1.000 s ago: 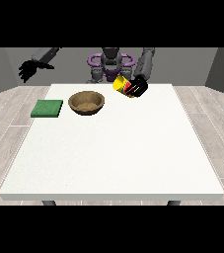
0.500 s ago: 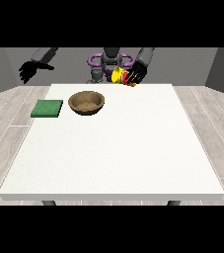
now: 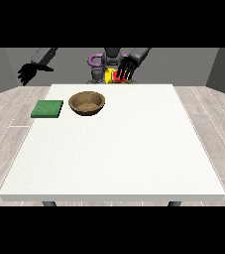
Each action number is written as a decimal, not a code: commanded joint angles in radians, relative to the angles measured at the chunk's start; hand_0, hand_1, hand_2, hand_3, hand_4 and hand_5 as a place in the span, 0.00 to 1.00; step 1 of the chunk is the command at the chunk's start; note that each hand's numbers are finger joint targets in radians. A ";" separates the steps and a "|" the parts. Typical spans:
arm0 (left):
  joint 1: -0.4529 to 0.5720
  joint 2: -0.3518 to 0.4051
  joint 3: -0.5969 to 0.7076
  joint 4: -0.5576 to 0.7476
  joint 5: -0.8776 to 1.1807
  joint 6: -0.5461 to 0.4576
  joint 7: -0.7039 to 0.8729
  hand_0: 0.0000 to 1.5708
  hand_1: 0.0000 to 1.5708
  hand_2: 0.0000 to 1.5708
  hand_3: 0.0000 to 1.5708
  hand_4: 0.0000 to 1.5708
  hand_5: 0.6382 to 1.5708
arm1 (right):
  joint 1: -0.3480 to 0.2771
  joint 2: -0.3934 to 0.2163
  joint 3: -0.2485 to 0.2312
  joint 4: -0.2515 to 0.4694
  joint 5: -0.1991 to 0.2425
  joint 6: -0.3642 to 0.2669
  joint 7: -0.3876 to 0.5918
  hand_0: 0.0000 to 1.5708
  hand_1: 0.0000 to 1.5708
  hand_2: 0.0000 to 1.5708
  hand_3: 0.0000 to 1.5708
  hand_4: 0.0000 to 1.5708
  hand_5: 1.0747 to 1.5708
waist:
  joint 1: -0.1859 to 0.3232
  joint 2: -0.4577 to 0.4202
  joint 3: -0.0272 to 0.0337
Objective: Pick the cup and pour the ball into the bowl, then pick the bowl and place it on the pad
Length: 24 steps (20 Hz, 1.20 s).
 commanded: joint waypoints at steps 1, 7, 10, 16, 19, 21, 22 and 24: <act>-0.039 -0.013 -0.096 -0.023 -0.106 -0.010 0.170 0.37 0.37 1.00 0.98 0.56 1.00 | -0.070 -0.036 0.002 0.020 0.001 0.010 0.020 0.00 0.00 0.00 0.00 0.00 0.95 | -0.031 0.031 -0.0005; -0.099 -0.014 -0.212 -0.069 -0.241 -0.090 0.254 0.35 0.35 1.00 1.00 0.56 1.00 | -0.144 -0.017 0.015 0.045 0.029 -0.070 0.013 0.00 0.00 0.00 0.14 0.00 0.92 | -0.006 0.067 -0.0003; -0.138 -0.014 -0.202 -0.006 -0.302 -0.096 0.305 0.24 0.24 1.00 1.00 0.57 1.00 | -0.205 0.020 0.064 -0.008 0.036 -0.051 0.071 0.00 0.00 0.00 0.17 0.00 0.91 | -0.083 0.084 -0.0012; -0.092 -0.014 -0.285 0.000 -0.389 -0.162 0.294 0.00 0.00 1.00 1.00 0.58 0.97 | -0.214 0.057 0.083 -0.011 0.034 -0.060 0.097 0.00 0.00 0.00 0.16 0.00 0.91 | -0.106 0.073 -0.0013; -0.079 -0.014 -0.409 -0.081 -0.394 -0.288 0.339 0.00 0.00 1.00 1.00 0.74 0.87 | -0.253 0.061 0.079 0.024 0.036 -0.075 0.095 0.00 0.00 0.00 0.14 0.00 0.90 | -0.094 0.084 -0.0007; -0.144 -0.014 -0.377 -0.052 -0.438 -0.323 0.294 0.00 0.00 1.00 1.00 0.79 0.82 | -0.255 0.041 0.057 0.033 0.017 -0.063 0.085 0.00 0.00 0.00 0.12 0.00 0.90 | -0.082 0.104 -0.0007; -0.133 0.004 -0.358 -0.027 -0.457 -0.300 0.261 0.00 0.00 1.00 1.00 0.79 0.81 | -0.234 0.007 0.055 0.026 0.015 -0.021 0.071 0.00 0.00 0.00 0.10 0.00 0.89 | -0.082 0.112 -0.0008; -0.186 -0.007 -0.371 -0.025 -0.472 -0.392 0.244 0.39 0.39 1.00 1.00 0.78 0.80 | -0.224 0.038 0.068 0.033 0.022 -0.039 0.086 0.00 0.00 0.00 0.05 0.00 0.89 | -0.098 0.066 -0.0008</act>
